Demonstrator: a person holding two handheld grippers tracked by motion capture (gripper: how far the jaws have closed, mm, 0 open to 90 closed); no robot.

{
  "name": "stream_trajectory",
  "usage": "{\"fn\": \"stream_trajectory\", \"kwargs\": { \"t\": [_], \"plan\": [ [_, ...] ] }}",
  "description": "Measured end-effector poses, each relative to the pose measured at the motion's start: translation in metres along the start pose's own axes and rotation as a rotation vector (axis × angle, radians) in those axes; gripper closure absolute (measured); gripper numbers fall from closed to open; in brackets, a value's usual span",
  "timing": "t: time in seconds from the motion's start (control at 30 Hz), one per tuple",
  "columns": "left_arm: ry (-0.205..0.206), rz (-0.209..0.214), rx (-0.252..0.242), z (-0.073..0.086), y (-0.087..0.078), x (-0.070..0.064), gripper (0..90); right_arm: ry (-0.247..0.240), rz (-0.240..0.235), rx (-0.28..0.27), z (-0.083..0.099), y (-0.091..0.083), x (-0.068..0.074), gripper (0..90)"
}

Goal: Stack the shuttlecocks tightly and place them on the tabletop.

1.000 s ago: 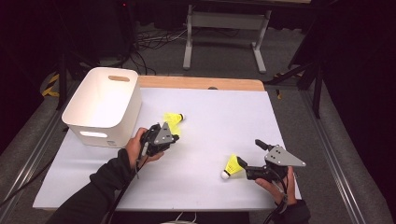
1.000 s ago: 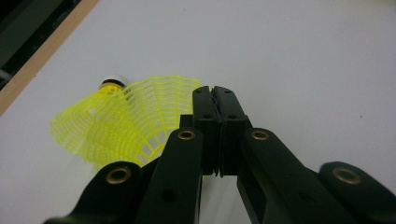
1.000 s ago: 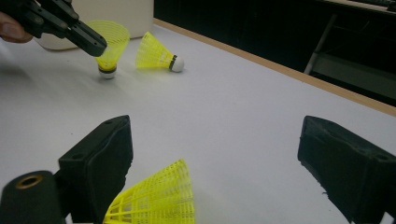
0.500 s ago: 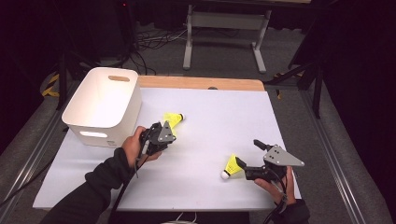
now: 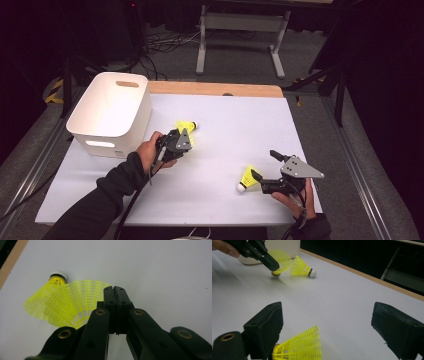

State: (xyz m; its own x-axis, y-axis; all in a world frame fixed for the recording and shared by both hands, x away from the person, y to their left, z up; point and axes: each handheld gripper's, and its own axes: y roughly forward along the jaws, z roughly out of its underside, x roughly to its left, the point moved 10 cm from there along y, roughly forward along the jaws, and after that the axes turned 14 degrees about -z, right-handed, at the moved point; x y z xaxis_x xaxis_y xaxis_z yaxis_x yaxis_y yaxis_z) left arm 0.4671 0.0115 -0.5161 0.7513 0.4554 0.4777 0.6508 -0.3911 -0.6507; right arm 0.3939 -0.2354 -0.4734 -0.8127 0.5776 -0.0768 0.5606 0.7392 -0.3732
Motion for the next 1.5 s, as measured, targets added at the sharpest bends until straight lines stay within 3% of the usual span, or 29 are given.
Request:
{"fn": "stream_trajectory", "kwargs": {
  "t": [0.2, 0.4, 0.63, 1.07, 1.2, 1.3, 1.4, 1.5],
  "plan": [
    [-0.016, 0.027, 0.035, -0.002, 0.005, -0.009, 89.2, -0.003, -0.010, 0.006, 0.001, 0.001, 0.002, 11.4],
    [-0.047, 0.010, 0.052, -0.001, -0.002, -0.017, 89.2, -0.010, -0.021, 0.018, 0.002, 0.002, 0.004, 11.3],
    [-0.073, 0.032, 0.030, -0.004, 0.001, -0.024, 84.1, -0.013, -0.032, 0.025, 0.002, 0.004, 0.006, 11.1],
    [-0.072, 0.077, -0.005, -0.011, 0.005, -0.034, 80.0, -0.004, -0.034, 0.026, 0.004, 0.003, 0.004, 11.0],
    [-0.087, 0.066, -0.042, -0.014, -0.004, -0.027, 75.6, -0.007, -0.036, 0.028, 0.004, 0.002, 0.005, 11.0],
    [-0.109, 0.045, -0.097, -0.022, -0.017, -0.017, 67.7, -0.008, -0.039, 0.027, 0.004, 0.002, 0.005, 11.0],
    [-0.125, -0.013, -0.130, -0.028, -0.026, 0.002, 59.3, -0.013, -0.038, 0.029, 0.004, 0.001, 0.005, 11.1],
    [-0.128, -0.002, -0.135, -0.029, -0.019, 0.013, 50.0, -0.011, -0.036, 0.024, 0.003, 0.001, 0.005, 11.1]
  ]
}}
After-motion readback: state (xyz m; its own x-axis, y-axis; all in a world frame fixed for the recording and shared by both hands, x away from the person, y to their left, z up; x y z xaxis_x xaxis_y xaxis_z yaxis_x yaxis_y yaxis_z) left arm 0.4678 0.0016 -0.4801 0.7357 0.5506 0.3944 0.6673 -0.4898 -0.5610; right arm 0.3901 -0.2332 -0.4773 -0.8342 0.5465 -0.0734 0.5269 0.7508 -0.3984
